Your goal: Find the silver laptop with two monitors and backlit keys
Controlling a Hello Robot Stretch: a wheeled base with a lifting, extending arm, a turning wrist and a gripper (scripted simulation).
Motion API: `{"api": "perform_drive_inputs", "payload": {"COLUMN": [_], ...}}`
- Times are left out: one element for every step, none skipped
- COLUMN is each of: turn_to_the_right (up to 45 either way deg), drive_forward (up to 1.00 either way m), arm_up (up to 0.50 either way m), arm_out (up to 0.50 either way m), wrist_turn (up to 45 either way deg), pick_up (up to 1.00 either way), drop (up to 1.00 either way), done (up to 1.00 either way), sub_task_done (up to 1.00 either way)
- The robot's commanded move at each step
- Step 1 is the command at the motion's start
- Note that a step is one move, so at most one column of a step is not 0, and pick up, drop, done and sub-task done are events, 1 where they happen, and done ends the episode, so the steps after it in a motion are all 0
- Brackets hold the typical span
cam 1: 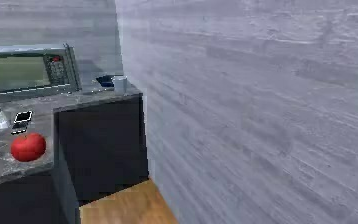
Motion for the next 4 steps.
{"api": "perform_drive_inputs", "payload": {"turn_to_the_right": [-45.0, -45.0, 0.0, 0.0], "drive_forward": [0.00, 0.00, 1.00, 1.00], "arm_up": [0.00, 0.00, 0.00, 0.00], "arm_out": [0.00, 0.00, 0.00, 0.00], "wrist_turn": [0.0, 0.0, 0.0, 0.0], "pick_up": [0.00, 0.00, 0.00, 0.00], "drop": [0.00, 0.00, 0.00, 0.00], "done": [0.00, 0.00, 0.00, 0.00], "sub_task_done": [0.00, 0.00, 0.00, 0.00]}}
